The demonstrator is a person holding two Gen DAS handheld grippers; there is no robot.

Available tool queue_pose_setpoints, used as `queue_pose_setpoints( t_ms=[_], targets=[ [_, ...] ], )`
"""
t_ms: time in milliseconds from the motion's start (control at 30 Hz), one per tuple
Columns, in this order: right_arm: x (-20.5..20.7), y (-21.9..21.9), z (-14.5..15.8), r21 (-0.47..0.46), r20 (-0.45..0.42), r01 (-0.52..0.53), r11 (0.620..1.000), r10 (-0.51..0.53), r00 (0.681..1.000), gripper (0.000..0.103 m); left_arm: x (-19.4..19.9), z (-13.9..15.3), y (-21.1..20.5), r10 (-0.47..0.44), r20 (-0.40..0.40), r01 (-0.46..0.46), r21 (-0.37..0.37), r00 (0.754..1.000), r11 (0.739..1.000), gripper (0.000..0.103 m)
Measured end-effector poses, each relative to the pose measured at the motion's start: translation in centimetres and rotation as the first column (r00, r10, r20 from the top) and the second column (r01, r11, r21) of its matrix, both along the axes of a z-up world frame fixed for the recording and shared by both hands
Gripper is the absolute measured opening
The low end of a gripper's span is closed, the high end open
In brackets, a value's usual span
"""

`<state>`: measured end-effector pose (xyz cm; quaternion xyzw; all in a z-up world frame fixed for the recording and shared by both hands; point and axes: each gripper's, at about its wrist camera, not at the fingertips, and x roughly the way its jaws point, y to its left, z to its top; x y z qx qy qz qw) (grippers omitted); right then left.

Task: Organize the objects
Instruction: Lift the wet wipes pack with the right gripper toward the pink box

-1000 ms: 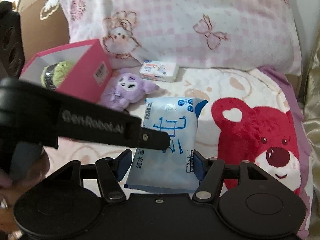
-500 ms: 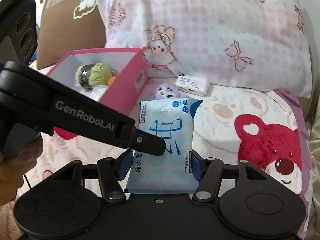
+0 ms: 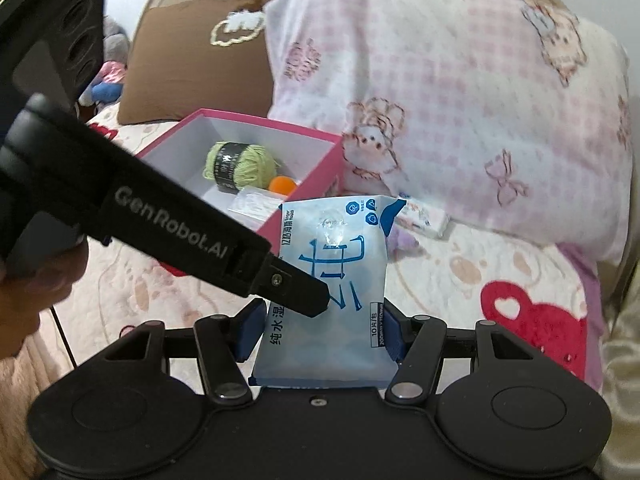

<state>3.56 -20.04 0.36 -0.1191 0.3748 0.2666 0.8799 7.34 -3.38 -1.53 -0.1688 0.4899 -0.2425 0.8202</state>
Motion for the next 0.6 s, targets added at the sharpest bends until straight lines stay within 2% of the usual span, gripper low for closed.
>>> queue_pose_setpoints(
  t_ms=[600],
  targets=[
    [-1.6,3.4,1.9,-0.031,0.034,-0.166,0.986,0.167,0.985,0.062,-3.1,1.8,3.6,0.059,0.030,-0.060,0.032,0.998,0.998,0.022]
  ],
)
